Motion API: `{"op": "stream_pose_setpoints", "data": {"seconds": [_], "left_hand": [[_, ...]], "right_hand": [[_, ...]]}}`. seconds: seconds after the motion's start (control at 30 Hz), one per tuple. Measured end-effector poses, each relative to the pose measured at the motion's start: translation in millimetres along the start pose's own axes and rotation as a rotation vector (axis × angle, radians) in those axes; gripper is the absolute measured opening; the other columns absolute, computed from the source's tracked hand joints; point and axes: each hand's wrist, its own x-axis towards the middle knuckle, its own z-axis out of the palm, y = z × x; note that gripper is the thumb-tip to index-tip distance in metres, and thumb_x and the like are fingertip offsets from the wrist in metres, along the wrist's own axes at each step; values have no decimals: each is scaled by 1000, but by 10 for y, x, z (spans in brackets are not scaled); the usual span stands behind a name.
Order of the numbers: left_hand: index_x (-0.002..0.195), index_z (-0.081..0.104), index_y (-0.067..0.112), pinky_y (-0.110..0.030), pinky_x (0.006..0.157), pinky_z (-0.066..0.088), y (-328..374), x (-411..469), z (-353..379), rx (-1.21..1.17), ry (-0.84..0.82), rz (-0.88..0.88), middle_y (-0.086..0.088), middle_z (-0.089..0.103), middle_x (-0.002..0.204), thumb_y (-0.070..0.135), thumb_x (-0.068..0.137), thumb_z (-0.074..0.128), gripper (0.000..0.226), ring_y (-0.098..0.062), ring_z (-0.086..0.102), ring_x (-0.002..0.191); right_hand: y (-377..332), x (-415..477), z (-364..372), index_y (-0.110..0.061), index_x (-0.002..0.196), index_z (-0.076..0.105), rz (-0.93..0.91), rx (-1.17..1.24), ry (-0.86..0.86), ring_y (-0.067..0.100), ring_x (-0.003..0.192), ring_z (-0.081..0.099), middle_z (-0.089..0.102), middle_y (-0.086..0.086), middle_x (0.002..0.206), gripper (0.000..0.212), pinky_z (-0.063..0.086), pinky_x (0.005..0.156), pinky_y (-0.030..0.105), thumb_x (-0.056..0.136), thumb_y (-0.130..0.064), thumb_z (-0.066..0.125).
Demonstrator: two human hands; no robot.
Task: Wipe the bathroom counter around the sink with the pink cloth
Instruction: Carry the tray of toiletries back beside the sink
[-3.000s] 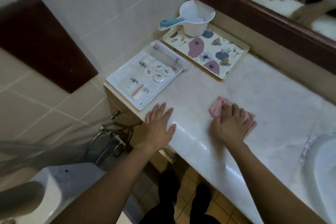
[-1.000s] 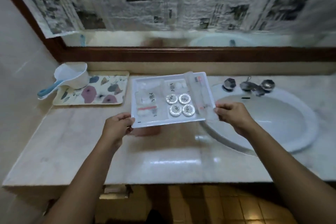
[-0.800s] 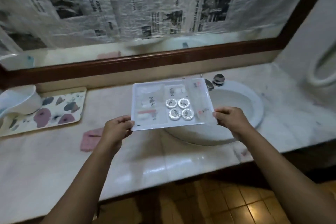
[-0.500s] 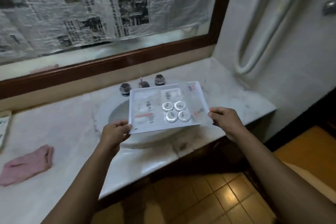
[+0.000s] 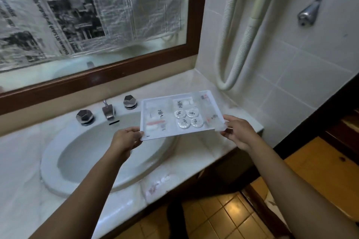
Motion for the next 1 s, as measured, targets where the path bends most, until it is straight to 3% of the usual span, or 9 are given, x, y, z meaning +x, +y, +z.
{"op": "stream_pose_setpoints", "data": {"seconds": [0.1, 0.2, 0.3, 0.43, 0.53, 0.6, 0.73, 0.87, 1.0], "left_hand": [[109, 70, -4, -14, 53, 54, 160, 401, 190, 35, -25, 17, -15, 69, 91, -7, 95, 63, 17, -21, 65, 76], [109, 71, -5, -13, 53, 55, 372, 833, 397, 59, 11, 22, -15, 68, 90, -9, 92, 64, 19, -19, 62, 69], [93, 70, -4, -14, 50, 54, 593, 1259, 578, 116, 38, 0, -14, 63, 86, -11, 91, 65, 10, -20, 59, 68], [69, 63, 3, -15, 48, 56, 842, 1824, 789, 217, 74, -7, -12, 59, 79, -13, 89, 66, 26, -27, 59, 75], [71, 67, 5, -33, 71, 65, 972, 2161, 894, 272, 103, -38, -15, 65, 87, -10, 87, 73, 22, -33, 67, 84], [69, 67, 4, -45, 87, 64, 1002, 2348, 936, 334, 107, -60, -18, 69, 87, -6, 86, 76, 21, -35, 70, 82], [65, 65, 4, -31, 79, 57, 944, 2565, 1051, 516, 135, -69, -23, 77, 89, 8, 85, 79, 25, -29, 70, 76], [68, 65, 6, -32, 74, 56, 918, 2625, 1237, 652, 118, -66, -17, 75, 81, 12, 81, 81, 21, -29, 69, 77], [83, 71, -1, -33, 67, 52, 953, 2672, 1436, 780, 119, -53, -21, 77, 93, 16, 76, 87, 24, -33, 72, 88]], "right_hand": [[-162, 426, 39, -5, 119, 73, 16, 58, 25, 29, 92, 70, 76, 19, 115, 37, 59, 73, 32, 95, 9, 48], [-385, 845, 154, 4, 107, 72, 33, 155, 58, 27, 84, 71, 75, 20, 104, 22, 60, 77, 34, 94, 6, 55], [-604, 1228, 344, 0, 103, 69, 47, 253, 72, 22, 81, 69, 74, 13, 93, 16, 59, 76, 32, 98, 1, 54], [-692, 1769, 587, -8, 104, 66, 51, 302, 114, 17, 85, 68, 72, 7, 97, 14, 56, 74, 29, 102, -5, 53], [-673, 2128, 770, -12, 99, 65, 68, 275, 151, 17, 87, 66, 69, 7, 105, 11, 54, 77, 26, 101, -6, 56], [-675, 2318, 882, -14, 92, 63, 86, 220, 198, 13, 80, 59, 63, 4, 95, 11, 52, 78, 23, 100, -7, 60], [-668, 2667, 1023, -12, 90, 64, 80, 123, 227, 15, 76, 51, 59, 4, 88, 12, 45, 83, 33, 88, -21, 71], [-370, 3327, 914, -5, 129, 62, 20, 52, 237, 9, 72, 46, 54, 4, 111, 85, 41, 72, 28, 54, -43, 76], [-592, 3264, 1058, -4, 134, 57, -5, 107, 263, 14, 79, 51, 56, 4, 111, 99, 42, 87, 36, 45, -43, 77]]}}
